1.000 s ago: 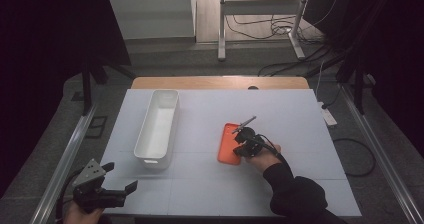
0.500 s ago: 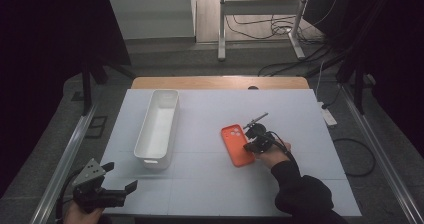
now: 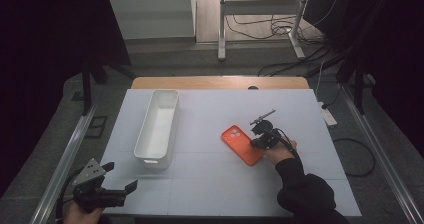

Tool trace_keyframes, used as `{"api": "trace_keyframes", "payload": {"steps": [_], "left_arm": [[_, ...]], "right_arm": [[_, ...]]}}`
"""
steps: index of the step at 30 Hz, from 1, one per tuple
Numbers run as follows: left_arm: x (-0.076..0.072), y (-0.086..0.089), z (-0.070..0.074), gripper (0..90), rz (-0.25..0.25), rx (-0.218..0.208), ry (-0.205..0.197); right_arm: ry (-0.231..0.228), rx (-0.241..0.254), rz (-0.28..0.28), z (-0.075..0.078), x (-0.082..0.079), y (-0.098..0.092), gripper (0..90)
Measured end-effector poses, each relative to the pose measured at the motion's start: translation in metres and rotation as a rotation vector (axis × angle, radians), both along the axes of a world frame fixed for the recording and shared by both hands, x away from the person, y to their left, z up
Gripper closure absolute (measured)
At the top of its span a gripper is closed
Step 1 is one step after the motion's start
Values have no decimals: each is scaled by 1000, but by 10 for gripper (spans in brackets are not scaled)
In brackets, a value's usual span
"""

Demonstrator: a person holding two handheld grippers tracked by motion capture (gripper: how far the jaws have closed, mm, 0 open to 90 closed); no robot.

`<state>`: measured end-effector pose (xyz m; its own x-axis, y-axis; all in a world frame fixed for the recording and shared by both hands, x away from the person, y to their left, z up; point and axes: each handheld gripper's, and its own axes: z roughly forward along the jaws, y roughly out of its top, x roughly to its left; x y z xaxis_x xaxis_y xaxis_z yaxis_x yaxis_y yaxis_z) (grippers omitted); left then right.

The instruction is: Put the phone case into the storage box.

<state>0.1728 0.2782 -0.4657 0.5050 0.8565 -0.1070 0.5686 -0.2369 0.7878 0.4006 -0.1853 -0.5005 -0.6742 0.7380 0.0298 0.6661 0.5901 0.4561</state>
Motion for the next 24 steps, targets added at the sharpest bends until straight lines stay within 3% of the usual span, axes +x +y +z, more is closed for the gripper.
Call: {"api": "trace_keyframes", "payload": {"steps": [8, 13, 24], "left_arm": [[0, 0, 0, 1, 0, 0, 0], [0, 0, 0, 1, -1, -1, 0], [1, -1, 0, 1, -4, 0, 1]], "right_arm": [[-3, -4, 2, 1, -2, 2, 895], [-35, 31, 5, 10, -6, 2, 893], [-73, 87, -1, 26, -11, -8, 645]]}}
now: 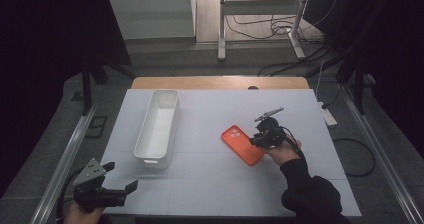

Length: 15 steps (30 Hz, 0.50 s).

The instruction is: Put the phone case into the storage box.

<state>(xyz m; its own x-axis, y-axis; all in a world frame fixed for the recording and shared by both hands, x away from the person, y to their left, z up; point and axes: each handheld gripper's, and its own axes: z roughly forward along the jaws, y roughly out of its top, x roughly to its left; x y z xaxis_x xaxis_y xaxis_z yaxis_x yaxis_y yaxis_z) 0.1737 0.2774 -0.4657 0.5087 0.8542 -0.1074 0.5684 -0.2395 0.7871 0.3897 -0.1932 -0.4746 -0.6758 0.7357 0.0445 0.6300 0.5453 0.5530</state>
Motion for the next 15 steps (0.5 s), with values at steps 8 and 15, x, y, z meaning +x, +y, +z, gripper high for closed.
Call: {"api": "trace_keyframes", "payload": {"steps": [8, 15], "left_arm": [[0, 0, 0, 2, -1, 2, -1], [0, 0, 0, 2, -2, -2, 0]], "right_arm": [[-24, 23, -33, 5, 2, -8, 326], [-25, 44, -32, 7, 4, -8, 84]]}}
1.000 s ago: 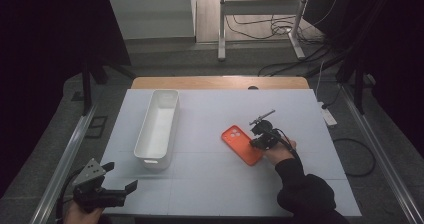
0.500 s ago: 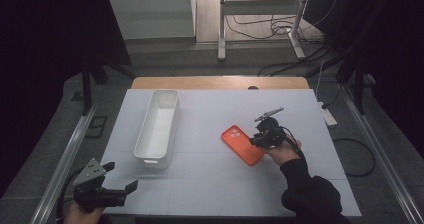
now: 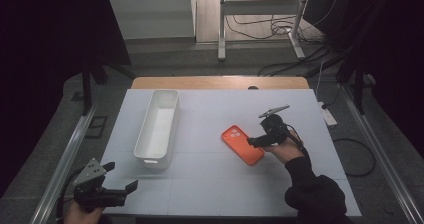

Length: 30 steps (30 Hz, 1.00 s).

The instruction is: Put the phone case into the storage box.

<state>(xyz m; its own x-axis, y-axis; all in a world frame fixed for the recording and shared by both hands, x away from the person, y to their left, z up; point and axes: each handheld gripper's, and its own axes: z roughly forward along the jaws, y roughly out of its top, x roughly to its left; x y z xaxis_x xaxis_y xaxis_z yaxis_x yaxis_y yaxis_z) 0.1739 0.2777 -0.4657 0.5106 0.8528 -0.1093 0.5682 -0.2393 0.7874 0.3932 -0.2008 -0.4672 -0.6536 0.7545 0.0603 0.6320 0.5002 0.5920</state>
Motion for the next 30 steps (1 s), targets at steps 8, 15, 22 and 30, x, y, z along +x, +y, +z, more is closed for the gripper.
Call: {"api": "trace_keyframes", "payload": {"steps": [8, 15, 22, 30], "left_arm": [[0, 0, 0, 2, -1, -1, 0], [0, 0, 0, 1, -2, 2, -2], [0, 0, 0, 2, -4, 3, -2], [0, 0, 0, 1, -5, 5, -1]], "right_arm": [[-27, 14, 1, 0, 1, -3, 0], [3, 27, -23, -2, 3, -6, 0], [6, 32, -26, -4, 4, -4, 0], [37, -30, -25, -16, 7, -2, 0]]}}
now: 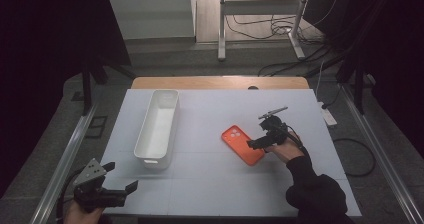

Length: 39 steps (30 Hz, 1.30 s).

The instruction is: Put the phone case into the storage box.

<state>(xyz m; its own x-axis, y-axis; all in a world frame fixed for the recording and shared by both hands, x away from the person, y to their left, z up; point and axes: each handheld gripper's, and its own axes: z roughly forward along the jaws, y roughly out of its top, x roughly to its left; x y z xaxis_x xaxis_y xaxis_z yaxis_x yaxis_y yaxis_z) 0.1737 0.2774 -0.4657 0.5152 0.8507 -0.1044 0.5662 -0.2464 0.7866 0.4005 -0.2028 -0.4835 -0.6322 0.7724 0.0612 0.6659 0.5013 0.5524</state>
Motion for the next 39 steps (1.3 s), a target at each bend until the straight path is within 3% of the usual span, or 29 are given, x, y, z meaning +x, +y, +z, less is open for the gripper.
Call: {"api": "trace_keyframes", "payload": {"steps": [12, 20, 31, 33, 34, 38, 39], "left_arm": [[0, 0, 0, 1, -1, 2, 0], [0, 0, 0, 1, -2, 3, 0], [0, -1, 0, 1, -5, 7, 0], [0, -1, 0, 2, -5, 7, 1], [0, -1, 0, 2, -5, 8, 1], [0, -1, 0, 1, -6, 11, 0], [0, -1, 0, 1, -6, 12, 0]], "right_arm": [[20, -55, 16, -21, 2, 7, 0], [30, -119, 38, -33, 4, 14, 0], [24, -113, 35, -34, 4, 14, 3], [27, -107, 39, -30, 3, 13, 113], [27, -107, 39, -30, 3, 13, 113], [32, -99, 46, -23, 3, 9, 376], [42, -93, 56, -21, 3, 8, 485]]}}
